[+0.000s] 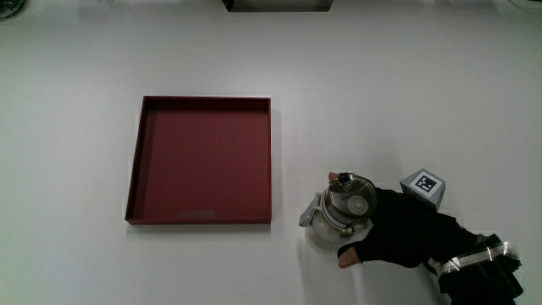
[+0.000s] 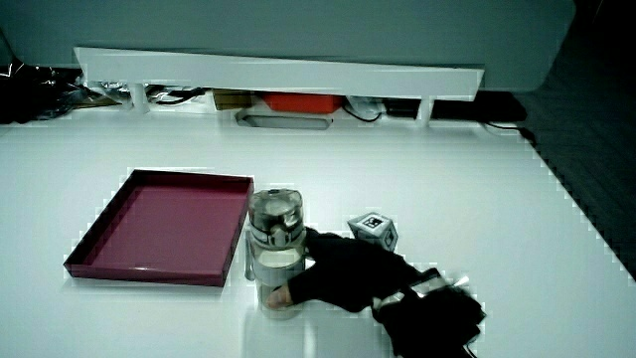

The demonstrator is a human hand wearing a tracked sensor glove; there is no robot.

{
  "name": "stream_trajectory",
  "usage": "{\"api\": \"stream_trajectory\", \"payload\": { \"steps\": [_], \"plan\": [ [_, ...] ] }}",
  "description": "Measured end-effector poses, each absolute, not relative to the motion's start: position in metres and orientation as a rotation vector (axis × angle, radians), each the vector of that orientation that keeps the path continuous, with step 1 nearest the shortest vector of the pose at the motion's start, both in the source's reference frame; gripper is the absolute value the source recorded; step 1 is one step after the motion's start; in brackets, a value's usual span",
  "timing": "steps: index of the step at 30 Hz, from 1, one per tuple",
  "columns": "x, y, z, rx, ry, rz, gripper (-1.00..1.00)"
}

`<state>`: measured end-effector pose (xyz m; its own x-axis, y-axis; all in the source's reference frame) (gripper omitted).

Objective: Pick bottle

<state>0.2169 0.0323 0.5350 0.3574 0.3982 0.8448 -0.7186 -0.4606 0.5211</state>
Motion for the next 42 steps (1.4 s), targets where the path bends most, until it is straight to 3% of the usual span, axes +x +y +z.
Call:
{"api": "stream_trajectory", "payload": {
  "steps": [5, 28, 39, 42],
  "plan": [
    [0.215, 0.034, 0.539, 1.559, -0.293, 1.397, 0.00],
    [0.217, 0.039, 0.541, 1.667, -0.288, 1.549, 1.00],
    [0.195, 0.015, 0.504, 1.741, -0.405, 1.567, 1.00],
    [0.187, 0.004, 0.504, 1.810, -0.441, 1.506, 1.00]
  ]
}}
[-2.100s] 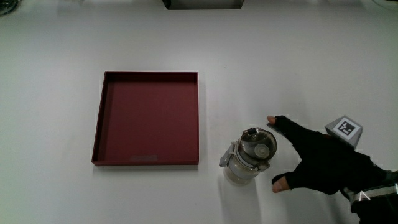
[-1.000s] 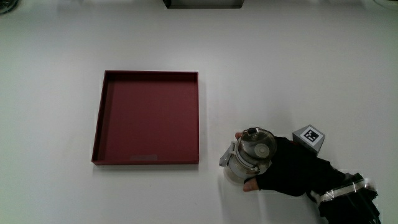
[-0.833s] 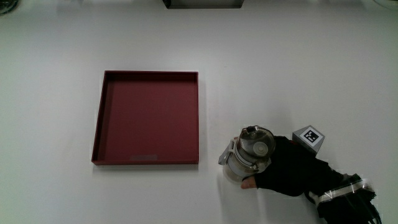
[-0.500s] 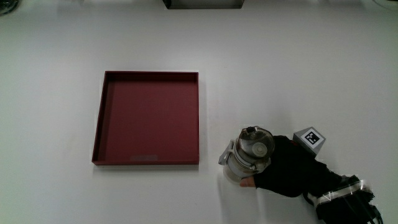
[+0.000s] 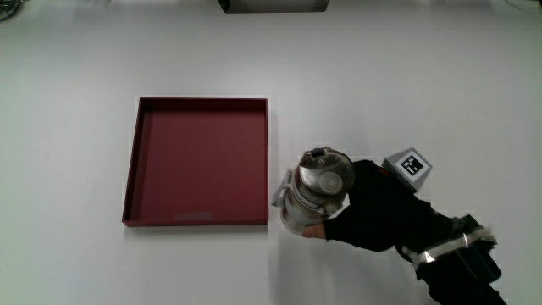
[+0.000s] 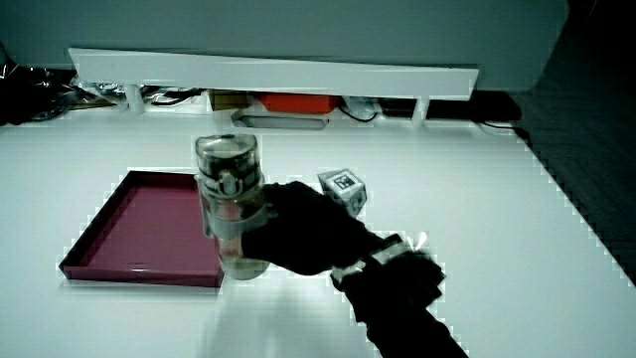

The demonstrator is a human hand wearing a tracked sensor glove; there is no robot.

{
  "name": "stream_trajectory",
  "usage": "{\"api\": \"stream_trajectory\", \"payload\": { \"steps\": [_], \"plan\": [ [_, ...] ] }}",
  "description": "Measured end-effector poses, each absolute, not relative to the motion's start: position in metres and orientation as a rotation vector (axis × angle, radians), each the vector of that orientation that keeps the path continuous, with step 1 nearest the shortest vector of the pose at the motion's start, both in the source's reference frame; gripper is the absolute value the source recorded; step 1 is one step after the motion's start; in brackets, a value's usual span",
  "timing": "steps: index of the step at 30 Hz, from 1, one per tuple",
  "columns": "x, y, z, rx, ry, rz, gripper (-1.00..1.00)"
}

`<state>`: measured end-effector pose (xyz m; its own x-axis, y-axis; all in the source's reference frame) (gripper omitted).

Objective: Pick bottle

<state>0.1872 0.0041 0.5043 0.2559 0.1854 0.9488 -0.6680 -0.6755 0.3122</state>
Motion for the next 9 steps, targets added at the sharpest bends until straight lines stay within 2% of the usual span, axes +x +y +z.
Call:
{"api": "stream_trajectory", "payload": {
  "steps": [9],
  "plan": [
    [0.142, -0.026, 0.490, 1.855, -0.405, 1.424, 1.00]
  ]
}}
